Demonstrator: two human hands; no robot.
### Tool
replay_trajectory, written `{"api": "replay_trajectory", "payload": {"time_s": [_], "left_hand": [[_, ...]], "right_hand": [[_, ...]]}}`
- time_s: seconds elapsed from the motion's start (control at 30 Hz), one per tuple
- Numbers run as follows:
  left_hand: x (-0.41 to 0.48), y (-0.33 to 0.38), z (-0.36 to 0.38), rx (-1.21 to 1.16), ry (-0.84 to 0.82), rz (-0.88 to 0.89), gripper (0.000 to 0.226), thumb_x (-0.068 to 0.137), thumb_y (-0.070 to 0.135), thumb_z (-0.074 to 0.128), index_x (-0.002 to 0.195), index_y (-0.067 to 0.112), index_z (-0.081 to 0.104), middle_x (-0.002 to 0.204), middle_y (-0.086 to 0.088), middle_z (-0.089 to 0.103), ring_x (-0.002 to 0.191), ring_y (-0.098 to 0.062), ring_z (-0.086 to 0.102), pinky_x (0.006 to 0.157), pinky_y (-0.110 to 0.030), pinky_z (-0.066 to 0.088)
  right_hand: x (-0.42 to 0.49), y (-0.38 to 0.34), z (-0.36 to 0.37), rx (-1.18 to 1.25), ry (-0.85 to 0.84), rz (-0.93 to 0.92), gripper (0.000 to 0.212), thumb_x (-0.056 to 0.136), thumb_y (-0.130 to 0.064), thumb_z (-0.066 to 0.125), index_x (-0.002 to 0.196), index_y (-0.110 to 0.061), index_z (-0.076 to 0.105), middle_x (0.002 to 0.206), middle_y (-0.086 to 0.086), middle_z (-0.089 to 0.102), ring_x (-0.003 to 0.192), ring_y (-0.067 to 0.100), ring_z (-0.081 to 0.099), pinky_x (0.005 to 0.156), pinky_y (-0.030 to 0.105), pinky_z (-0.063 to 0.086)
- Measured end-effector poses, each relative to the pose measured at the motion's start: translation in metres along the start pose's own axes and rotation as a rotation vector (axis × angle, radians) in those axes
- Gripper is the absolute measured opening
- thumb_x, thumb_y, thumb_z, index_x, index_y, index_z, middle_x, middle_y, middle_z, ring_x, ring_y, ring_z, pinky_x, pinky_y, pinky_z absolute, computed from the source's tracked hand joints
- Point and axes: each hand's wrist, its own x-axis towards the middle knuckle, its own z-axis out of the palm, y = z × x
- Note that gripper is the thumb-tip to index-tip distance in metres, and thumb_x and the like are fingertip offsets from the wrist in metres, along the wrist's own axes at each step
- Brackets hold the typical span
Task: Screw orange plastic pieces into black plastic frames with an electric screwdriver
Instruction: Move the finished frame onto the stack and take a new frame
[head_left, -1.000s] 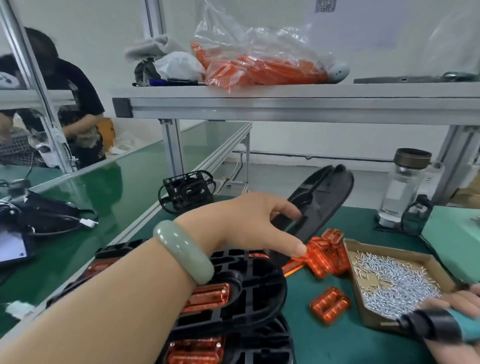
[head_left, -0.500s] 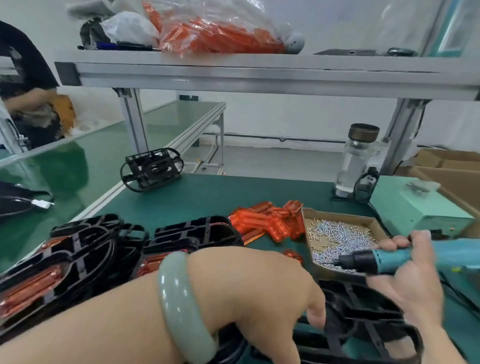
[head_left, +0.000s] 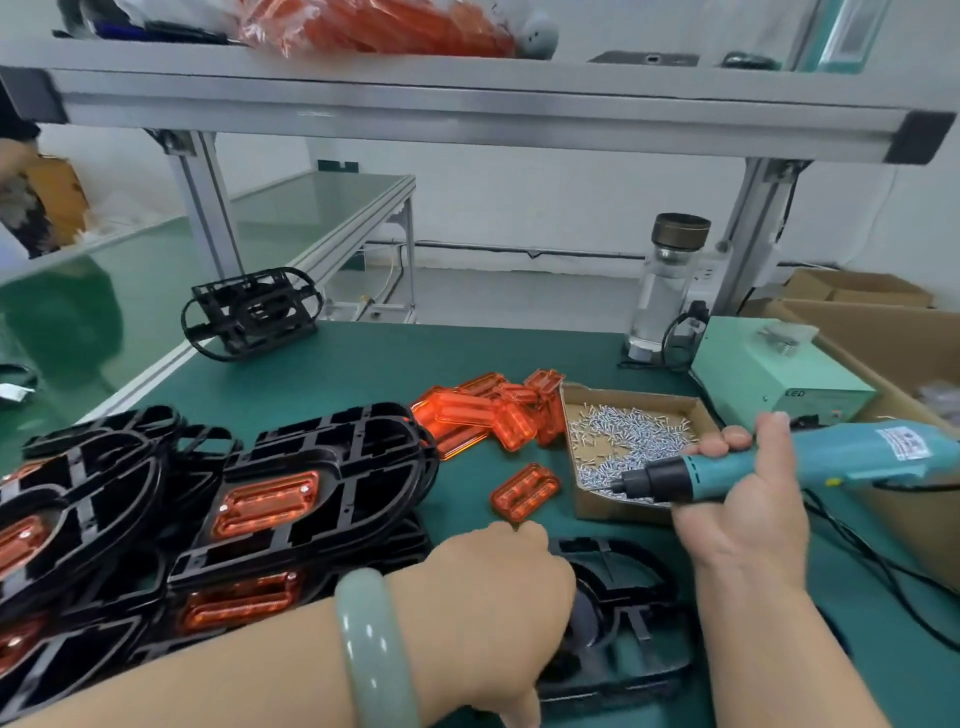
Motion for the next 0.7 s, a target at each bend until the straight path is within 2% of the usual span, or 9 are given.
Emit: {"api": "replay_trajectory", "payload": {"time_s": [0.03,0.07,0.1,0.27,0.37,0.43,0.5,0.63,0.7], "left_hand": [[-0.018,0.002,0.018,-0.116,0.144,-0.077,0.063,0.070,0.035,0.080,0.121,0.019,0.047,0.108,-0.004,0.037,0.099,-0.026,0.042,0.081,-0.046,0.049],[-0.020,0.005,0.027,-0.067,0.048,-0.157,0.064,0.070,0.034,0.081,0.122,0.017,0.046,0.105,-0.003,0.035,0.099,-0.026,0.042,0.082,-0.047,0.049],[-0.026,0.004,0.020,0.006,0.061,-0.221,0.066,0.070,0.032,0.082,0.122,0.014,0.046,0.103,-0.003,0.031,0.099,-0.025,0.040,0.083,-0.047,0.049],[-0.027,0.007,0.012,0.019,-0.024,-0.177,0.060,0.069,0.045,0.079,0.111,0.012,0.051,0.112,-0.005,0.040,0.102,-0.026,0.042,0.085,-0.045,0.048],[-0.028,0.001,-0.007,-0.050,0.137,-0.166,0.038,0.077,0.051,0.067,0.090,0.015,0.058,0.093,-0.003,0.054,0.084,-0.024,0.051,0.074,-0.035,0.049],[-0.011,-0.009,-0.021,-0.018,0.310,-0.216,0.024,0.090,0.033,0.058,0.078,0.012,0.053,0.072,0.001,0.046,0.065,-0.018,0.046,0.061,-0.028,0.040],[0.010,-0.020,-0.033,0.043,0.368,-0.289,0.020,0.094,0.018,0.049,0.075,0.011,0.049,0.063,0.002,0.038,0.053,-0.012,0.035,0.055,-0.025,0.033],[0.051,-0.034,-0.031,-0.021,0.238,-0.422,0.026,0.091,0.021,0.055,0.070,0.010,0.046,0.064,0.000,0.042,0.058,-0.017,0.044,0.061,-0.029,0.039],[0.060,-0.035,-0.026,-0.004,0.160,-0.425,0.015,0.090,0.024,0.059,0.083,0.011,0.053,0.069,0.000,0.045,0.072,-0.022,0.050,0.065,-0.031,0.043]], "right_hand": [[-0.001,0.000,0.000,-0.005,-0.007,0.003,0.016,0.098,-0.030,0.057,0.088,-0.022,0.047,0.060,-0.011,0.050,0.052,0.005,0.048,0.063,0.019,0.044],[-0.001,-0.001,0.001,-0.009,-0.016,0.002,0.016,0.098,-0.031,0.057,0.088,-0.023,0.047,0.060,-0.012,0.050,0.052,0.005,0.048,0.063,0.019,0.044],[-0.002,-0.001,0.001,-0.013,-0.021,0.002,0.016,0.098,-0.031,0.057,0.088,-0.023,0.047,0.060,-0.012,0.050,0.052,0.005,0.048,0.063,0.020,0.044],[-0.004,-0.002,0.000,-0.016,-0.024,0.010,0.017,0.098,-0.031,0.057,0.086,-0.023,0.047,0.060,-0.012,0.050,0.052,0.005,0.047,0.064,0.020,0.044],[-0.003,-0.004,0.000,0.000,-0.012,0.015,0.017,0.098,-0.030,0.056,0.087,-0.022,0.047,0.060,-0.011,0.049,0.052,0.005,0.046,0.063,0.020,0.044],[-0.002,-0.005,0.000,0.012,-0.003,0.018,0.017,0.098,-0.030,0.057,0.088,-0.022,0.046,0.060,-0.011,0.049,0.052,0.005,0.047,0.062,0.020,0.045],[-0.002,-0.006,0.000,0.021,0.005,0.023,0.017,0.098,-0.030,0.057,0.088,-0.022,0.046,0.059,-0.011,0.049,0.051,0.005,0.047,0.060,0.019,0.045],[-0.003,-0.006,0.001,0.023,0.010,0.026,0.016,0.098,-0.028,0.057,0.089,-0.021,0.046,0.058,-0.010,0.049,0.050,0.005,0.047,0.057,0.017,0.047],[-0.003,-0.005,0.001,0.014,0.007,0.023,0.016,0.098,-0.028,0.057,0.089,-0.021,0.046,0.058,-0.010,0.049,0.050,0.005,0.047,0.057,0.018,0.047]]}}
